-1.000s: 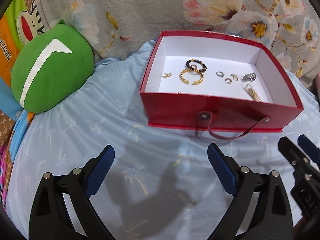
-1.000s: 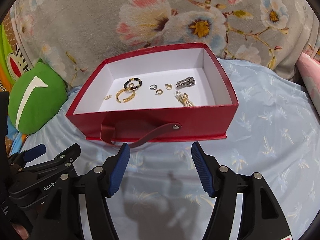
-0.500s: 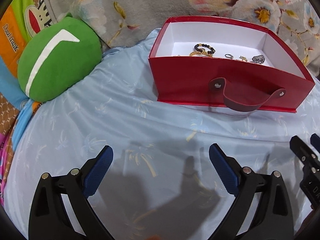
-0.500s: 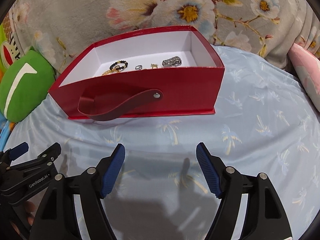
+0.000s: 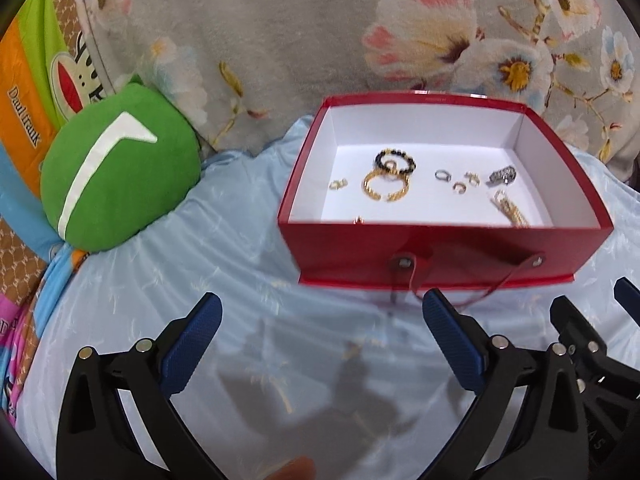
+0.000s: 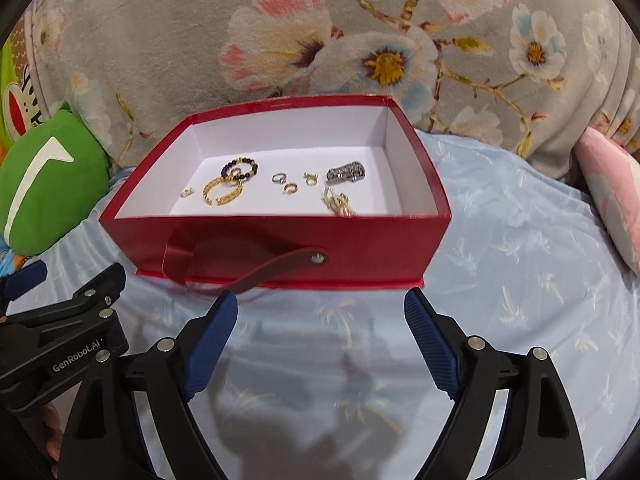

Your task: Organize jewelry

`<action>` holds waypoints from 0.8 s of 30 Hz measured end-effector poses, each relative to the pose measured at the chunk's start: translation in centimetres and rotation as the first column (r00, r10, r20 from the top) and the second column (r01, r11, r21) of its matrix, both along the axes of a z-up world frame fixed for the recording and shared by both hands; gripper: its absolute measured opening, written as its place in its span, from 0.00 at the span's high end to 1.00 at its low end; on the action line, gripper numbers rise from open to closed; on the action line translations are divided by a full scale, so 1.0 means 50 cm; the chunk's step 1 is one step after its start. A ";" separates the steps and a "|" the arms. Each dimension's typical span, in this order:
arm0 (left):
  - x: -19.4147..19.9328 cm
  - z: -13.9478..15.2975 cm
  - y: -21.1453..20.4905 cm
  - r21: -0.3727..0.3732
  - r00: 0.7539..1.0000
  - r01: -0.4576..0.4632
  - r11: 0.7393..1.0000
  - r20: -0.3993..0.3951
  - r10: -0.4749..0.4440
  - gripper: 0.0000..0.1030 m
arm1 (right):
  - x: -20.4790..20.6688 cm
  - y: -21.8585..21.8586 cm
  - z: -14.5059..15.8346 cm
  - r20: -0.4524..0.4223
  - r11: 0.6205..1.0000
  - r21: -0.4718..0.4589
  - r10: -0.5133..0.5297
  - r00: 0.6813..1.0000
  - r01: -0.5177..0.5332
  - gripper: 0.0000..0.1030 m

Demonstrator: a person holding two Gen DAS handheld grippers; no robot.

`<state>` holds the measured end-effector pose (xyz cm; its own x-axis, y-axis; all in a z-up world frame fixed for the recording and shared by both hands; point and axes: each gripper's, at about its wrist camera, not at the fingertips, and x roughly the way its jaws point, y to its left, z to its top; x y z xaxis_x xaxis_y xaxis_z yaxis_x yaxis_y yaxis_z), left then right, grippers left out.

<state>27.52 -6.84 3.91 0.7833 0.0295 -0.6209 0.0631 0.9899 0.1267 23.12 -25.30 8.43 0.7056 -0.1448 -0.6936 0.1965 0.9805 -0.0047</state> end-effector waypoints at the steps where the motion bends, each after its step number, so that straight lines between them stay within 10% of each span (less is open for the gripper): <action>1: 0.007 0.006 -0.005 0.004 1.000 0.003 1.000 0.010 -0.003 0.05 | 0.007 -0.002 0.002 0.005 1.000 -0.008 -0.004 1.000 0.004 0.17; 24: 0.043 -0.013 -0.028 -0.004 1.000 -0.018 1.000 0.003 0.018 0.05 | 0.044 -0.008 -0.006 0.020 0.999 -0.035 -0.005 1.000 0.006 0.17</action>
